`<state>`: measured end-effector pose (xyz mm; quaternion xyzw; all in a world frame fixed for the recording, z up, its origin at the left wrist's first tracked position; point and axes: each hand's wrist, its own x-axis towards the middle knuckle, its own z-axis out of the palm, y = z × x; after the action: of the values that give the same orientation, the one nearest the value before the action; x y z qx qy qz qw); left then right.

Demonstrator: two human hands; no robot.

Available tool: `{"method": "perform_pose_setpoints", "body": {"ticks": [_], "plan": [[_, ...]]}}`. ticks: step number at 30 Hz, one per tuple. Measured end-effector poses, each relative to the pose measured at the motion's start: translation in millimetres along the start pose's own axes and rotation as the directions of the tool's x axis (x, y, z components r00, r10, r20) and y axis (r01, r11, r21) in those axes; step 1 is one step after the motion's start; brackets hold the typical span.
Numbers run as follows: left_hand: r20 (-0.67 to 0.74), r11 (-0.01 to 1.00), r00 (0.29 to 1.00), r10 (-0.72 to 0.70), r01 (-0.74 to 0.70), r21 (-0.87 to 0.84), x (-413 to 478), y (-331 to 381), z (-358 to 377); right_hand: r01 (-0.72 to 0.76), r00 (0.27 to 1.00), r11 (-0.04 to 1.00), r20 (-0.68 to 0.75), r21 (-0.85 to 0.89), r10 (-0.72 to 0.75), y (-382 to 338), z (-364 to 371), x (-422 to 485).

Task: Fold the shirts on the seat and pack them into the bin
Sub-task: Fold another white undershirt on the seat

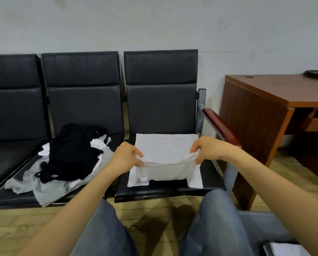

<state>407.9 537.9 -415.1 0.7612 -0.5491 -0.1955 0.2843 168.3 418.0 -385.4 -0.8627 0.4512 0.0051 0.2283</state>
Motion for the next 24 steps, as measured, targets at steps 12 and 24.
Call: {"method": "perform_pose_setpoints", "body": {"ticks": [12,24], "plan": [[0.211,0.982,0.975,0.075,-0.035,-0.185,1.8,-14.6,9.4,0.111,0.994,0.991,0.011,0.08,-0.112,18.5,10.6,-4.4],[0.543,0.913,0.827,0.145,0.1,-0.397,7.9,-17.3,-0.8,0.04,0.958,0.857,0.225,0.514,-0.18,42.0,7.4,-2.7]]}}
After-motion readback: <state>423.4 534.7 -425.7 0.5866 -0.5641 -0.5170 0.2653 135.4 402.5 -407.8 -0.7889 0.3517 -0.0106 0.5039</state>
